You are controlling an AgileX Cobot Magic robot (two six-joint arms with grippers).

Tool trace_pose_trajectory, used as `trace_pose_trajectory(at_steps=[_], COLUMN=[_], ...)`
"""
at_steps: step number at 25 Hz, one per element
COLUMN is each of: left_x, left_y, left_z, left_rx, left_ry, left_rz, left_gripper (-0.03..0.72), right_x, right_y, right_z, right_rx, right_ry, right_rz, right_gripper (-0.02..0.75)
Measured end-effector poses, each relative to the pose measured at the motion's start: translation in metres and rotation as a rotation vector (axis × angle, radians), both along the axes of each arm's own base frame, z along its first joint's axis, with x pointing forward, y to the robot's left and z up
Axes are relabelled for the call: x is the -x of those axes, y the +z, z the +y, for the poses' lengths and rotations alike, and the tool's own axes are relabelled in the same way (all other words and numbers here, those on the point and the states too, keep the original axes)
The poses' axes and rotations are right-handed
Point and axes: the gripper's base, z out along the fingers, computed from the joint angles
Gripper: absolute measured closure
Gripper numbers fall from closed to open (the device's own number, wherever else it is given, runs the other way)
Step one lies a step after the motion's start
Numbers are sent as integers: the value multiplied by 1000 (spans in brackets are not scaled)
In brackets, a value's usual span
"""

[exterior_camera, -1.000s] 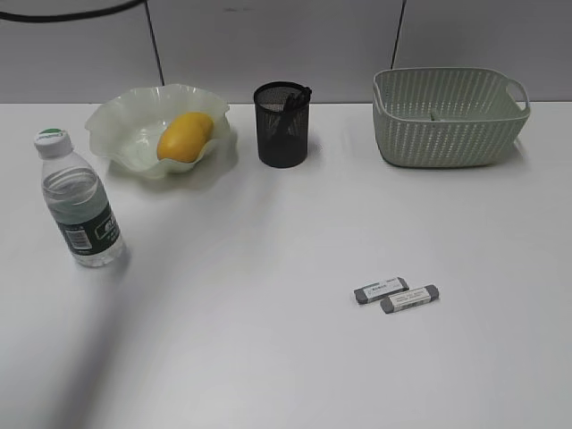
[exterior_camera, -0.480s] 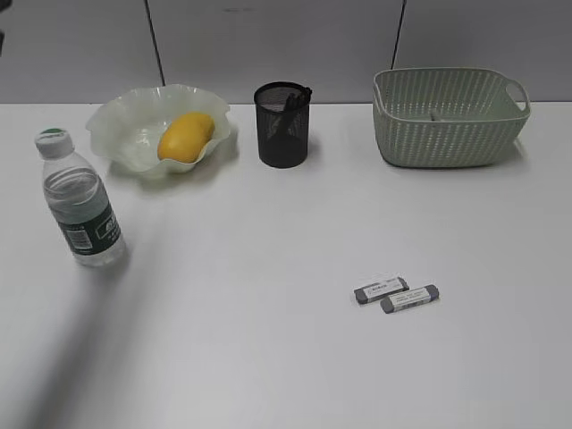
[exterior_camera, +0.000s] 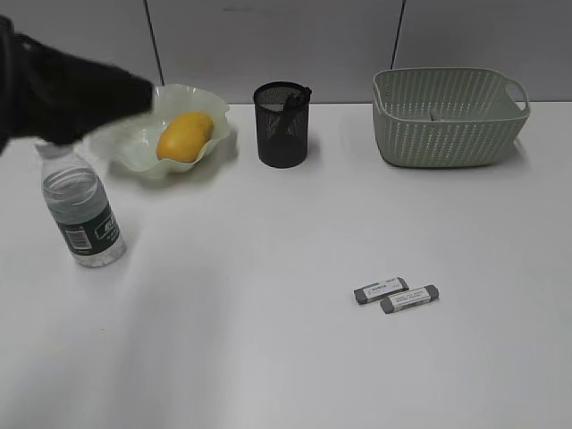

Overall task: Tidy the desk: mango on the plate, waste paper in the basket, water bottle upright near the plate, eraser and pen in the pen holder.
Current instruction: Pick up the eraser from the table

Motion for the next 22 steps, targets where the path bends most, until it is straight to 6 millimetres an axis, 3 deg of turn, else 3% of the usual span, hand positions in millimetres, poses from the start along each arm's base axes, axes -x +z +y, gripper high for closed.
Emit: trace_pose_trajectory(at_steps=[2, 4, 6, 9, 13, 15, 22], left_x=[8, 11, 20, 50, 105, 124, 156], left_y=[-16, -23, -16, 3, 11, 12, -4], left_z=[3, 22, 42, 58, 79, 86, 97], left_rx=[-188, -347, -408, -342, -239, -214, -142], left_ry=[-63, 91, 285, 410, 461, 473, 481], left_rz=[167, 283, 333, 296, 213, 164, 73], left_gripper=[431, 444, 445, 436, 433, 433, 433], right_x=[0, 0, 0, 0, 0, 0, 0], right_y=[0, 0, 0, 0, 0, 0, 0], right_z=[0, 0, 0, 0, 0, 0, 0], right_rx=[1, 1, 1, 1, 1, 1, 2], right_ry=[-1, -1, -1, -1, -1, -1, -2], right_rz=[0, 0, 0, -1, -2, -2, -2], right_gripper=[398, 398, 398, 398, 398, 398, 398])
